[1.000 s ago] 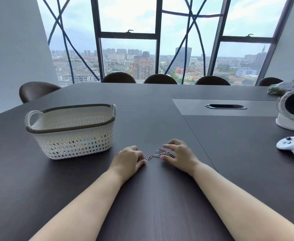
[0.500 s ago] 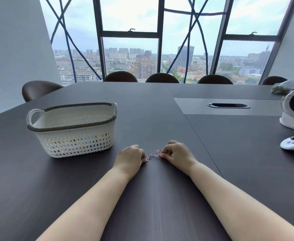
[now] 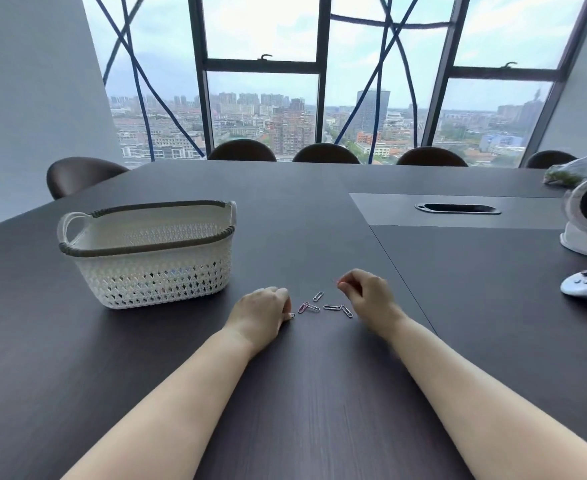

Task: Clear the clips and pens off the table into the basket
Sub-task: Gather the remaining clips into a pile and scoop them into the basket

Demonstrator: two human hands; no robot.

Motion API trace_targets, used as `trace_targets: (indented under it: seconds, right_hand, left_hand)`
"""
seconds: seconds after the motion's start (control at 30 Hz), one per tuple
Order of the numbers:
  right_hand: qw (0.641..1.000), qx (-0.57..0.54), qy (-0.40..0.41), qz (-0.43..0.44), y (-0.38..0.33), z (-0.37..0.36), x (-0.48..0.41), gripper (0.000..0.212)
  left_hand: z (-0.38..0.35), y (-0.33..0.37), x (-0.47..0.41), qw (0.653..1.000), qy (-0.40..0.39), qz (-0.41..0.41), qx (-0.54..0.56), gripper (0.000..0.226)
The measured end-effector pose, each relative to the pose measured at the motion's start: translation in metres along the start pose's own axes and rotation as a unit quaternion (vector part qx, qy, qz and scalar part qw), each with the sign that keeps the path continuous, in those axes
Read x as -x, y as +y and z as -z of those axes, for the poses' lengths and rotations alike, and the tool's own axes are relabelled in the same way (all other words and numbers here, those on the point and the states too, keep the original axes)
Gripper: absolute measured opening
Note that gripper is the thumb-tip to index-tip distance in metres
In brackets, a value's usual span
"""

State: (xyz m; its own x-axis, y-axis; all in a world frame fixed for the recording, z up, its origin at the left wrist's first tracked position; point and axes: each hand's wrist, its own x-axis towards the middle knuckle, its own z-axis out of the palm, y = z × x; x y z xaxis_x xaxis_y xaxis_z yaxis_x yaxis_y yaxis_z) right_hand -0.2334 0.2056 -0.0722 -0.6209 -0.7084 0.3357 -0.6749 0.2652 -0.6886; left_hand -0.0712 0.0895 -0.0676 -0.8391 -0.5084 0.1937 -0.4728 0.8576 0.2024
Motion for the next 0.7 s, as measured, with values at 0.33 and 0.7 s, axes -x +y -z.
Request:
trace_targets:
  seconds: [0.33, 0.7]
  right_hand:
    - [0.708, -0.629, 0.006, -0.321, 0.005, 0.032, -0.006, 0.026]
    - [0.798, -0.512, -0.019, -0.319, 0.022, 0.042, -0.010, 0.033]
  left_hand:
    - [0.006, -0.003, -0.012, 0.989, 0.016, 0.037, 0.141, 0.022]
    - [0.007, 0.015, -0.035, 0.983, -0.051, 0.044, 0.168, 0.032]
